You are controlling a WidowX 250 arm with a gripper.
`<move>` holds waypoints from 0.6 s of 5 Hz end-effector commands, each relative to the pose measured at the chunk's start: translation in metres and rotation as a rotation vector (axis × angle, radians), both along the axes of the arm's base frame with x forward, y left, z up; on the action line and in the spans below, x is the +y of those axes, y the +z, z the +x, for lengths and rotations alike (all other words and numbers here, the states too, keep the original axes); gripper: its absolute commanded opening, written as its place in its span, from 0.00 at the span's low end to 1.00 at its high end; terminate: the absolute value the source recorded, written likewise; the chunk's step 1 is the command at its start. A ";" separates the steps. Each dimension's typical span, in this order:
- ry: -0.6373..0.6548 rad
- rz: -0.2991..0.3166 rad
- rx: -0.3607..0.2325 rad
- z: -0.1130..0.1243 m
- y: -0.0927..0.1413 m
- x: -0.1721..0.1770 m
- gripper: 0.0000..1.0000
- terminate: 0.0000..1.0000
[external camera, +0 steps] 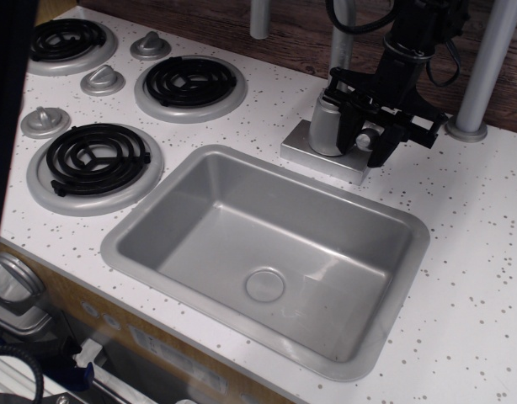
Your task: Lever vertical to front
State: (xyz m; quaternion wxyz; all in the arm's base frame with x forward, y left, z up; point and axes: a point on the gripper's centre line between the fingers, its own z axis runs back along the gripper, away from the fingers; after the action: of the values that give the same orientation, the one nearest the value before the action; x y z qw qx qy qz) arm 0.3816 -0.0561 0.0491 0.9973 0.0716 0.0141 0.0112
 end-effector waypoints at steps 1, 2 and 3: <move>0.011 -0.028 -0.056 0.009 0.013 0.006 0.00 0.00; 0.023 -0.046 -0.056 0.006 0.006 0.006 0.00 0.00; 0.028 -0.058 -0.074 0.003 0.001 0.007 0.00 0.00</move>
State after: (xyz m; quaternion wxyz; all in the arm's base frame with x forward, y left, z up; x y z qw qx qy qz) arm 0.3778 -0.0560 0.0293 0.9988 0.0465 0.0043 0.0178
